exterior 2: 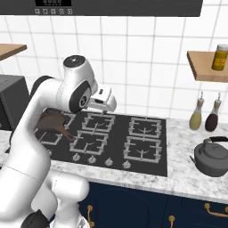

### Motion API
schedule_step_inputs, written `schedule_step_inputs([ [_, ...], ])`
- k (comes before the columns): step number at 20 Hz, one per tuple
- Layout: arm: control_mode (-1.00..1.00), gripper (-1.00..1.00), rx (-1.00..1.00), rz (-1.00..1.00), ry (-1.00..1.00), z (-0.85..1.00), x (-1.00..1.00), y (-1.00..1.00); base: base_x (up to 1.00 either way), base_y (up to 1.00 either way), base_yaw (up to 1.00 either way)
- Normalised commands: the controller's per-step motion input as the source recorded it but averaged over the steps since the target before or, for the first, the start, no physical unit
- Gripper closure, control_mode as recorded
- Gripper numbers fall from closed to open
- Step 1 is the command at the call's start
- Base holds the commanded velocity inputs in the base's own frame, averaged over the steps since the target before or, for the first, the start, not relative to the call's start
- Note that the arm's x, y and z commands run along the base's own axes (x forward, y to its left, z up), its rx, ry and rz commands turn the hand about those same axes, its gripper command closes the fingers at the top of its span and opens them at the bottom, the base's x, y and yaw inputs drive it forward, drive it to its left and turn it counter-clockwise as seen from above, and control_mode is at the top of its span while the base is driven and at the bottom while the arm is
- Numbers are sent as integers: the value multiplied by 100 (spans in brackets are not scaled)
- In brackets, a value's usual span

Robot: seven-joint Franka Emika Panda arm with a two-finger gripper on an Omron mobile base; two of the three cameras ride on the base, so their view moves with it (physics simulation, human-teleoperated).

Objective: Pick the kettle from the counter and place it on a stove burner. Then turn the burner on.

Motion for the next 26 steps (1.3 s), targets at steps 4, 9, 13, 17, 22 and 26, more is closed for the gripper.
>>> schedule_step_inputs([
  [4,-100,-100,0,-42,-1,0,-15,-100,0,0,0],
  [9,-100,-100,0,-41,0,-5,-1,-100,0,0,0],
  [13,-100,-100,0,-39,0,-13,0,-100,0,0,0],
  [17,-100,-100,1,-35,0,-12,0,-100,0,0,0],
  [22,-100,-100,9,-31,2,-27,0,-100,0,0,0],
  [26,-100,-100,16,-24,4,-45,1,-100,0,0,0],
])
